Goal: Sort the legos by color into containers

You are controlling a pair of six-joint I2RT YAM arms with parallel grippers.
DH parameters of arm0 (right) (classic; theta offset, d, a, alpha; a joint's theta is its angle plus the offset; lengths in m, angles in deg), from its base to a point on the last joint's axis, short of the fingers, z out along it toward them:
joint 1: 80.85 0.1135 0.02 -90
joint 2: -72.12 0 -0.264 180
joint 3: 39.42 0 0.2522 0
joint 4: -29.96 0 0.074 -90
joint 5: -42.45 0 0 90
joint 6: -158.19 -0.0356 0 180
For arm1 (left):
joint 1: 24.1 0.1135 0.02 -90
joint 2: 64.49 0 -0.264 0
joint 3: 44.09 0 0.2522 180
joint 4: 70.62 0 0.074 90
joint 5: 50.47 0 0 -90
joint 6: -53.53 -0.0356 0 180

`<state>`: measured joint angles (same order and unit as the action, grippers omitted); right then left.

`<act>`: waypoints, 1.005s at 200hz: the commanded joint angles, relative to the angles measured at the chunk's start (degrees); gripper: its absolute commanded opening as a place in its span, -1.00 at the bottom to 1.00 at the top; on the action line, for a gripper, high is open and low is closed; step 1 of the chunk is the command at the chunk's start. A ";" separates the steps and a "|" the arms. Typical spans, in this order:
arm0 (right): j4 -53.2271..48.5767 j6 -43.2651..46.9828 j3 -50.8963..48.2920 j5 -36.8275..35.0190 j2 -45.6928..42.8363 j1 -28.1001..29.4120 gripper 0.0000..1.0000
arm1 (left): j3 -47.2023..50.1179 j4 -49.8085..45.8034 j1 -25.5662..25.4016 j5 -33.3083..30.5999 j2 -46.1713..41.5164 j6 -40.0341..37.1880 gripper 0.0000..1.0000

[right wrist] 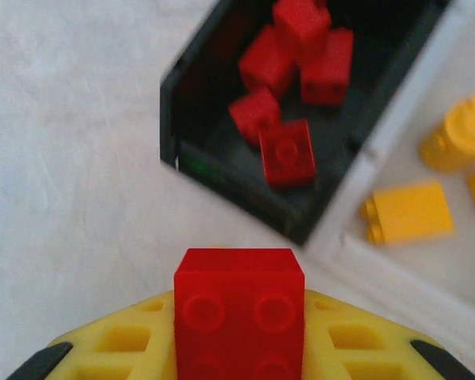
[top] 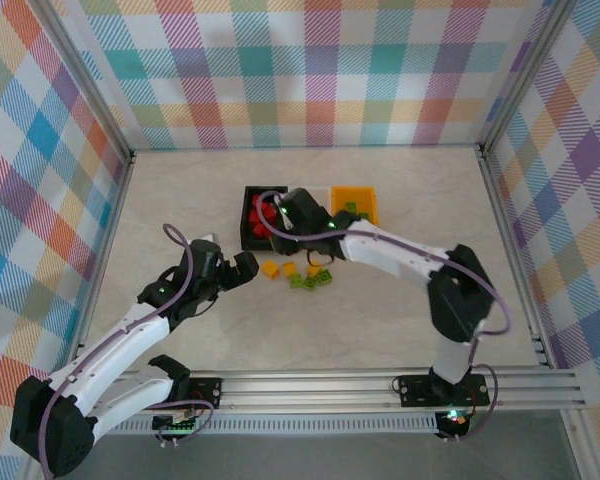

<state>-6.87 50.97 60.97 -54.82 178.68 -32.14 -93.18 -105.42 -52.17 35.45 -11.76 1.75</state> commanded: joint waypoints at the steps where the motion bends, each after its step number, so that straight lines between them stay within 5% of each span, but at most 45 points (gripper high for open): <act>1: -4.56 1.04 8.80 0.78 8.13 -2.19 -0.34 | 0.50 -1.69 0.48 -0.12 -0.94 0.98 1.00; 53: -11.90 2.28 26.93 -1.72 21.01 -3.09 -0.19 | 0.88 -2.62 0.59 1.50 -0.85 0.62 1.00; 108: -13.16 2.63 33.11 -2.05 22.17 -3.47 0.30 | 0.36 -1.70 0.65 2.31 1.37 -0.25 1.00; 159: -4.46 0.59 13.46 -1.98 8.13 -3.44 0.34 | -2.37 1.67 0.39 6.33 8.42 -2.27 0.86; 201: 2.50 -2.08 -6.27 -1.12 -5.66 -3.44 0.35 | -8.24 3.02 -4.66 4.00 20.14 -4.95 0.64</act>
<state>-10.11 51.08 62.15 -56.50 179.97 -35.83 -97.25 -104.78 -53.96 39.97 3.30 -0.48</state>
